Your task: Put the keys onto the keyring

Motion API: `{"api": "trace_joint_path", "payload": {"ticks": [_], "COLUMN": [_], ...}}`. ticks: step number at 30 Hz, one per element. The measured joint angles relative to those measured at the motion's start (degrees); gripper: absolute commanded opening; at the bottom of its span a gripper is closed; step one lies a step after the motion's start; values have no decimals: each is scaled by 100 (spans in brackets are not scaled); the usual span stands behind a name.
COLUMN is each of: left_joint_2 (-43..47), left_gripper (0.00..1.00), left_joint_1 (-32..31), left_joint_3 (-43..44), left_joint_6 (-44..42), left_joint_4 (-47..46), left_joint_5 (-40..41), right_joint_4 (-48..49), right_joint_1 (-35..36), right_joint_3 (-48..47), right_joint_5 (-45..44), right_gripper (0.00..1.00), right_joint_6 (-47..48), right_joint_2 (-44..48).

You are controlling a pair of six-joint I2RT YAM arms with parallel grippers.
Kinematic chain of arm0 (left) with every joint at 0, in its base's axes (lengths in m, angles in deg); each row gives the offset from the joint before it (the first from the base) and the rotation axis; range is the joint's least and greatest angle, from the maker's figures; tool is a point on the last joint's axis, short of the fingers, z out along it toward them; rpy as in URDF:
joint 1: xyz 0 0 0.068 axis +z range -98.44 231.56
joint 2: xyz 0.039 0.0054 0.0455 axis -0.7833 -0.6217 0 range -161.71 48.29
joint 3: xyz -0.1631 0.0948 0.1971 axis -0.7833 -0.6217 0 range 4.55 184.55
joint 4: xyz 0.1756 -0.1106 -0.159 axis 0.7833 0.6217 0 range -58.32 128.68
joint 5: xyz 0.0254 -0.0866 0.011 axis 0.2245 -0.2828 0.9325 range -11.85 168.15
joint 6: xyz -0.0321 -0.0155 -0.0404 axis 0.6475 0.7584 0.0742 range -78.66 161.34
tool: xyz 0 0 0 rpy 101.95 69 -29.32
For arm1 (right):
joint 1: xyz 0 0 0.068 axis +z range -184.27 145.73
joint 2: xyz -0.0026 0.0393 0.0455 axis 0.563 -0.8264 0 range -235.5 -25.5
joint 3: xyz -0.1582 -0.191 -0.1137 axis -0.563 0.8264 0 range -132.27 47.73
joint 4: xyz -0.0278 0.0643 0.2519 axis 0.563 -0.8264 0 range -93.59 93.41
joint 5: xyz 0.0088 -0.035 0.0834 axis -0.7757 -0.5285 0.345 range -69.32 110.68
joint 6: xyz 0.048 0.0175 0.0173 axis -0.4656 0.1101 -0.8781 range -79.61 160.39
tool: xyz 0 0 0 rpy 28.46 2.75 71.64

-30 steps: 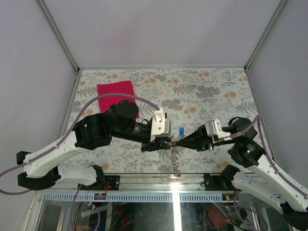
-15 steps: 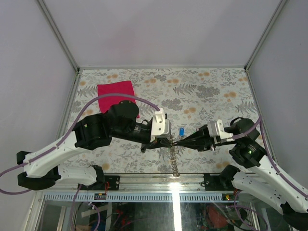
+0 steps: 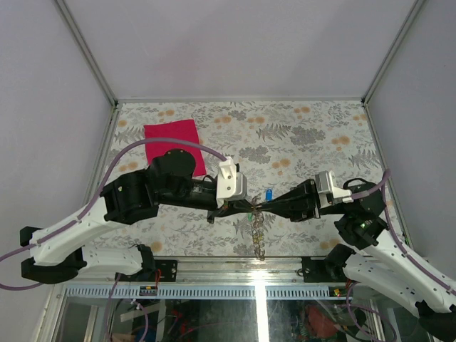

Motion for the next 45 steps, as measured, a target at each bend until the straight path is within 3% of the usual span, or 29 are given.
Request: {"api": "trace_joint_path", "payload": {"ticks": [10,19,30,36,45], "left_joint_2": [315,365,334,332,461], "left_gripper": [0,0,0,18,26], "left_joint_1": [2,0,0,0,0], "left_joint_3": [-509,-549,-549,-588,-857], "left_joint_6": [337,435,474,514,551], "left_joint_4": [-793,-1294,-1482,-1589,-1799], "left_joint_5": [352,367,315,356,597], "right_joint_4": [1790,3134,3480,3386,3272], "right_joint_1": [0,0,0,0,0], "right_joint_3": [730,787,787,787,787], "right_joint_5": [-763,-1016,-1060,-1073,-1093], "right_gripper": [0,0,0,0,0], "right_joint_6": [-999,-1705,-1928,-1810,-1731], "right_joint_2": [-59,-409,-485,-393,-334]}}
